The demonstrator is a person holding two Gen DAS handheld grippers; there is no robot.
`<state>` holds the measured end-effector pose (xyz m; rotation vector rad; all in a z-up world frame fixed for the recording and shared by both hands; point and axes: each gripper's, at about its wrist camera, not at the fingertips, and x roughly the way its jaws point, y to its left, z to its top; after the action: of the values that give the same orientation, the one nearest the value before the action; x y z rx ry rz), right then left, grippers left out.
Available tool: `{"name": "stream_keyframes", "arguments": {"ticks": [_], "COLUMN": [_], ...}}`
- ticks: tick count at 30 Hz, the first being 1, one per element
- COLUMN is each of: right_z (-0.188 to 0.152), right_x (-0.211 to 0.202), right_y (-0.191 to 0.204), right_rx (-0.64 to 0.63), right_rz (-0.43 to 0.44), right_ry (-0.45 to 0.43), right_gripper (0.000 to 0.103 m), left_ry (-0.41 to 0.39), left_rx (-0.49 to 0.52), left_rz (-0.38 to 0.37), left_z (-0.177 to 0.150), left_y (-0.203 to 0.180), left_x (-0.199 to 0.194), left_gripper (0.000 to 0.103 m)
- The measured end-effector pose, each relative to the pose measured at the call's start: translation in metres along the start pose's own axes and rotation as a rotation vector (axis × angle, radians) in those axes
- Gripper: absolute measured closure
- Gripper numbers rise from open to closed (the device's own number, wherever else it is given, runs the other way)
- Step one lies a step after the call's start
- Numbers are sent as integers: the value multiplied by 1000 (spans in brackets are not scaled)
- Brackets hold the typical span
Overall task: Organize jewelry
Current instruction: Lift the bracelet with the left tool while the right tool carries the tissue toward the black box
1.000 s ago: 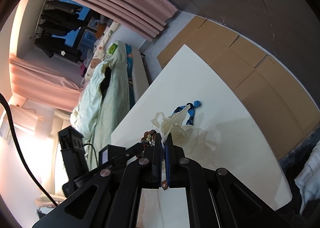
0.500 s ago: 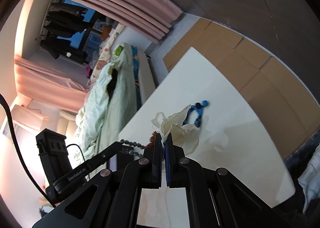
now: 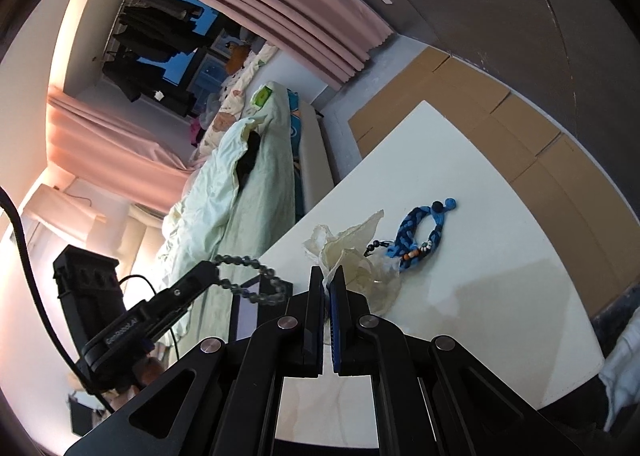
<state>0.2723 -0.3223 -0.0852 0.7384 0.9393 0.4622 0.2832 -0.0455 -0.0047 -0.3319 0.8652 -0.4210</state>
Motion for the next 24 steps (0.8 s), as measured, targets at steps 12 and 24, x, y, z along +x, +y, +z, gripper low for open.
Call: {"name": "stream_keyframes", "arguments": {"ticks": [12,24], "right_z": [-8,-21], "right_x": [11,52], "right_y": [41,86], "right_rx": [-112,-206], "right_rz": [70,106], "right_ry": [-13,29], "right_gripper": [99,99], "left_ry": [-89,-87], "left_rx": [-35,-157], "left_rz": [22,100], "left_z": [0,-19], "left_y": [42,108], "left_x": [-41,-68], "left_gripper": [93,93]}}
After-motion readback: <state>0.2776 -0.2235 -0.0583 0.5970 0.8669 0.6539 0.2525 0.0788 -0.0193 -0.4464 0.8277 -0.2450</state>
